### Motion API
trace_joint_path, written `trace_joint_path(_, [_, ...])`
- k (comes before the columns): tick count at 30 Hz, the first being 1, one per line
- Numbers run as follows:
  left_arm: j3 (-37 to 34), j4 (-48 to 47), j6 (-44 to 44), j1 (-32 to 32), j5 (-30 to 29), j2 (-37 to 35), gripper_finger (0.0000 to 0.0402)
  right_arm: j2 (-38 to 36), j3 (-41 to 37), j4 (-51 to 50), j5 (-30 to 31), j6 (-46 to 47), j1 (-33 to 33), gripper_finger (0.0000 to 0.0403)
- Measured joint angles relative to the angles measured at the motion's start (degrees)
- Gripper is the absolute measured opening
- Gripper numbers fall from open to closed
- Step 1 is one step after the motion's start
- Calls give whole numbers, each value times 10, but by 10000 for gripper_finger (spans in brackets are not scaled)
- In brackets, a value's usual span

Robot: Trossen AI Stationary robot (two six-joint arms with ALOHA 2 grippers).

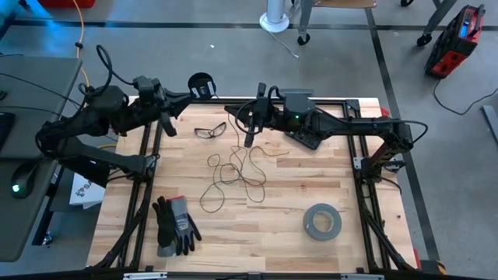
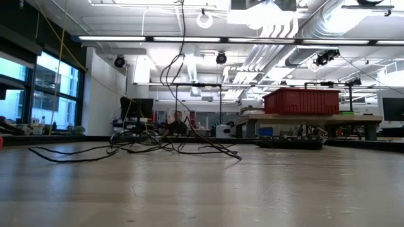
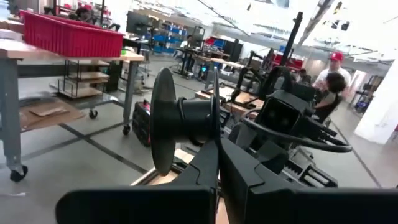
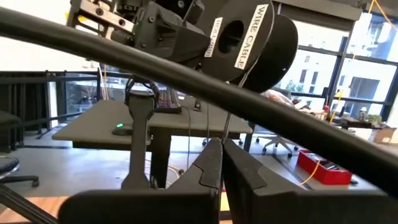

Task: Coil cords
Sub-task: Coil the black wire on the black spool

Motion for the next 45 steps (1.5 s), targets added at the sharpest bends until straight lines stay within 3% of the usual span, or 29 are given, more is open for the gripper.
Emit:
trace_joint_path(5, [0,-1,16,0,19,-14,0,-1,0,-3,-2,9,-1,0])
trace_joint_path(9, [-10,0,38,0,48,-39,0,-4,0,-4,-38,26,-5,0])
trace_joint_path(14, [-45,9,40,-1,49,-80,0,-4,0,-9,-92,53,-16,0])
trace_joint_path(17, [-72,21,45,-1,42,-102,0,-4,0,-10,-94,62,-20,0])
trace_joint_path(25, [-133,136,79,0,23,-116,0,-4,0,-12,-96,85,-19,3])
trace_joint_path(29, [-134,149,89,1,28,-117,0,-4,0,-26,-94,89,-19,32])
trace_joint_path(31, [-134,158,91,1,58,-120,0,-4,0,-52,-86,88,-19,60])
trace_joint_path(34, [-134,153,82,0,108,-128,0,-3,0,-90,-40,88,-18,104])
trace_joint_path(38, [-134,123,79,8,110,-151,0,-5,0,-116,-8,78,-14,147])
trace_joint_path(42, [-155,107,85,12,137,-190,0,-15,0,-139,-7,91,-12,157])
trace_joint_path(45, [-225,161,72,12,142,-232,0,-20,0,-142,-12,99,-11,156])
